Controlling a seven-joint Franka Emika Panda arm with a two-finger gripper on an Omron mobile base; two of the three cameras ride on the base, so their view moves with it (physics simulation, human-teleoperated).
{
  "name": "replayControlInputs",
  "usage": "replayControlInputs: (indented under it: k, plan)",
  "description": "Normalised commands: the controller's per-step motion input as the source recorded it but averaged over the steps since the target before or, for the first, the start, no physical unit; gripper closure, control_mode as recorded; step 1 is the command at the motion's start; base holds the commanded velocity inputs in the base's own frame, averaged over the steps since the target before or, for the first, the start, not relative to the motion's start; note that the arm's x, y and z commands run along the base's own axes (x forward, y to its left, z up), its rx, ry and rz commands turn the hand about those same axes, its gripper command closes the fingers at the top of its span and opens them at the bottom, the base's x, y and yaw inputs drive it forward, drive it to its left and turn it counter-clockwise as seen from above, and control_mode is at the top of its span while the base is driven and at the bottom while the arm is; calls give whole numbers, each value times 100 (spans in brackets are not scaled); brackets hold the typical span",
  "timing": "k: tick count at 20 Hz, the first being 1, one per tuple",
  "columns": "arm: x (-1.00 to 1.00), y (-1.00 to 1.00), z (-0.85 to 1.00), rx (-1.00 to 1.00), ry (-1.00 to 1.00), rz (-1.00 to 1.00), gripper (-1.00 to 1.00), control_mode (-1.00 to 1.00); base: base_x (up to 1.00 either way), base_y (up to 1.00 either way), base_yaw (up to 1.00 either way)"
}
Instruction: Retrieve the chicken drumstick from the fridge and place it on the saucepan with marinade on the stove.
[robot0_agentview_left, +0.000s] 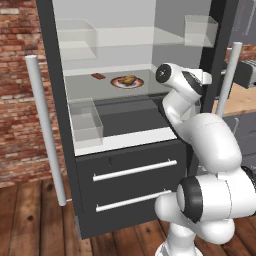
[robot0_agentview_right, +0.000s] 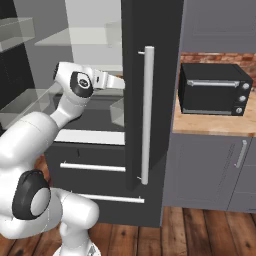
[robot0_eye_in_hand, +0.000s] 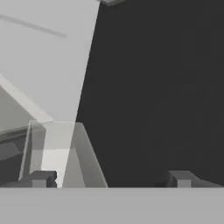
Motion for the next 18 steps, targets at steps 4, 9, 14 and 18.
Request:
replayControlInputs:
  k: [4,9,14,18]
  plan:
    - [0,-83,0,-5,0,-19,-100,-100,0,0,0]
    - [0,-97,0,-4,0,-21,-100,-100,0,0,0]
    - [0,-100,-5,-1,0,-21,-100,-100,0,0,0]
    - [-1,-97,-3,0,-2,-12,-100,-100,0,0,0]
